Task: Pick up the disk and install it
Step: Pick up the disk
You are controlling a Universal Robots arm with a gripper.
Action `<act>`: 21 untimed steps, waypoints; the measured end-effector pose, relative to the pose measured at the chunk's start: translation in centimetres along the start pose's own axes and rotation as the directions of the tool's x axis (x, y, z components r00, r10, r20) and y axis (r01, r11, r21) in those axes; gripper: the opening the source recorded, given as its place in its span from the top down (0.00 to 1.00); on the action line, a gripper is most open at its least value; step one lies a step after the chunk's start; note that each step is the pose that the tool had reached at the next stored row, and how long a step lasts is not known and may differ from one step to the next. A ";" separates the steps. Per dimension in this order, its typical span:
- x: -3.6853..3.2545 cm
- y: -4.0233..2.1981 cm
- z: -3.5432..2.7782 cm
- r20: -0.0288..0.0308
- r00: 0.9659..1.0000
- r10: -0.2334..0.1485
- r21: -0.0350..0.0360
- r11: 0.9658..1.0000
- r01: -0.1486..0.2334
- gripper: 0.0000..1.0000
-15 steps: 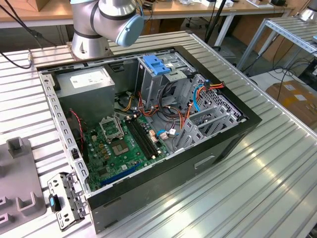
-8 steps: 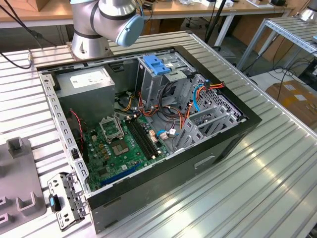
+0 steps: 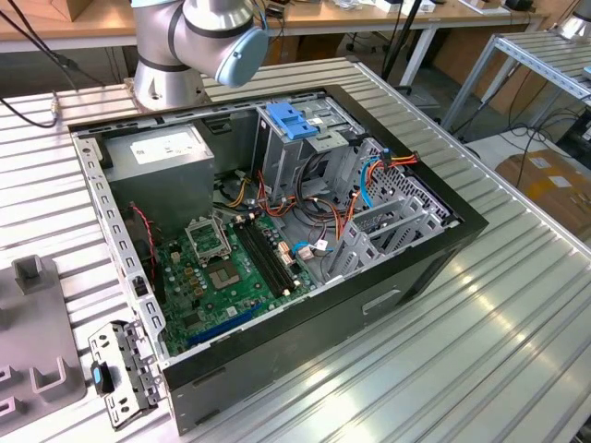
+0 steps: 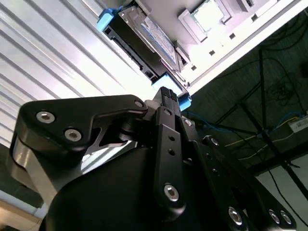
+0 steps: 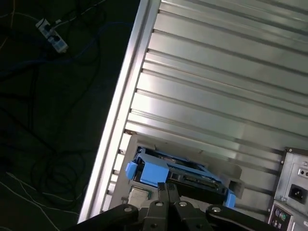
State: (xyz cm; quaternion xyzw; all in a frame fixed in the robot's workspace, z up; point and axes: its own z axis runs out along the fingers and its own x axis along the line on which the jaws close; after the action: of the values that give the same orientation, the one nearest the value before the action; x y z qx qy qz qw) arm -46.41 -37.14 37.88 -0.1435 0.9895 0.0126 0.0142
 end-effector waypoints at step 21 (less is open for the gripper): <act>0.01 0.01 0.05 -0.002 0.914 -0.406 -0.014 0.914 0.406 0.89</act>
State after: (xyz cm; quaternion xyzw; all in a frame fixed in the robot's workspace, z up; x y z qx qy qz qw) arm -46.42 -37.13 37.83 -0.3457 0.9381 0.0153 0.0131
